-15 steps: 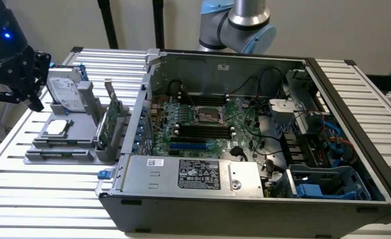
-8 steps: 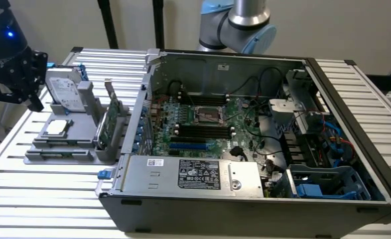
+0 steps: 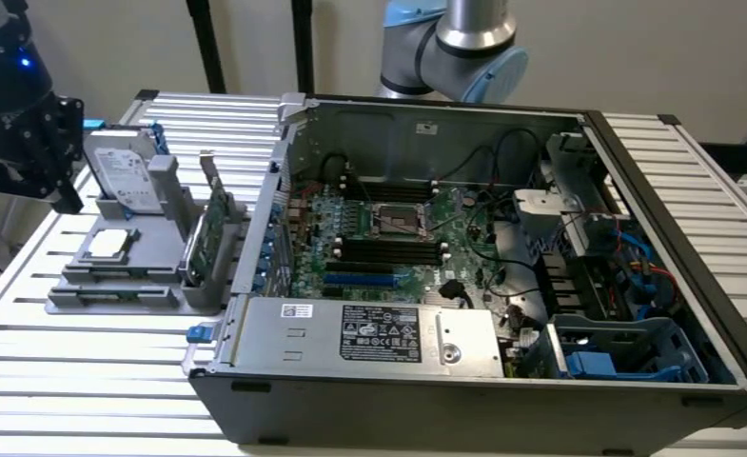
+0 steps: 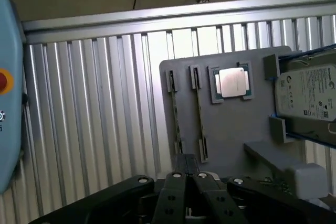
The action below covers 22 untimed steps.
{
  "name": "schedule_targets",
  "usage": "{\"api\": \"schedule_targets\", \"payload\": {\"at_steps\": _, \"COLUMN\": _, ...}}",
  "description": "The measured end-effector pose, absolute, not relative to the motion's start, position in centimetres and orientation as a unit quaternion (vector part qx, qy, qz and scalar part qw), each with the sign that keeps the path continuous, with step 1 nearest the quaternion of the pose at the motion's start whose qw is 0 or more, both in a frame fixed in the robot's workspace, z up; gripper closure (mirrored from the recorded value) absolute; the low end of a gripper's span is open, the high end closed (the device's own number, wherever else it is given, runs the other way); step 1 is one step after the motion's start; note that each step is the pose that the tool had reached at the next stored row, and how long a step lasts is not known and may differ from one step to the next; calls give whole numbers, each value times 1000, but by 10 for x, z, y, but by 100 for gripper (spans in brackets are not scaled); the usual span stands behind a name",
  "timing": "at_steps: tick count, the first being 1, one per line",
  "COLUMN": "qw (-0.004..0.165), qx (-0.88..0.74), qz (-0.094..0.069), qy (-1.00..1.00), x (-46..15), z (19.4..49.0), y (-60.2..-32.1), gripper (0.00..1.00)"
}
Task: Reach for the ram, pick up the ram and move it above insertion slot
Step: 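Pick up the ram and move it above insertion slot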
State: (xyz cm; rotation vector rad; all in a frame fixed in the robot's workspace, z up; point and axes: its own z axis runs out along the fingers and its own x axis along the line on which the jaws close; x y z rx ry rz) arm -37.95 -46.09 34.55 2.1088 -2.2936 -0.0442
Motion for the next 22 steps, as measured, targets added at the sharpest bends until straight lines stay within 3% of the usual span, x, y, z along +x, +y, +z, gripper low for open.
{"api": "schedule_targets", "payload": {"at_steps": 18, "qw": 4, "qx": 754, "qz": -6, "qy": -657, "x": -380, "z": 344, "y": -461, "gripper": 89}}
{"api": "schedule_targets", "payload": {"at_steps": 21, "qw": 4, "qx": 754, "qz": -5, "qy": -657, "x": -380, "z": 344, "y": -461, "gripper": 76}}
{"api": "schedule_targets", "payload": {"at_steps": 22, "qw": 3, "qx": 754, "qz": -5, "qy": -657, "x": -380, "z": 344, "y": -461, "gripper": 76}}
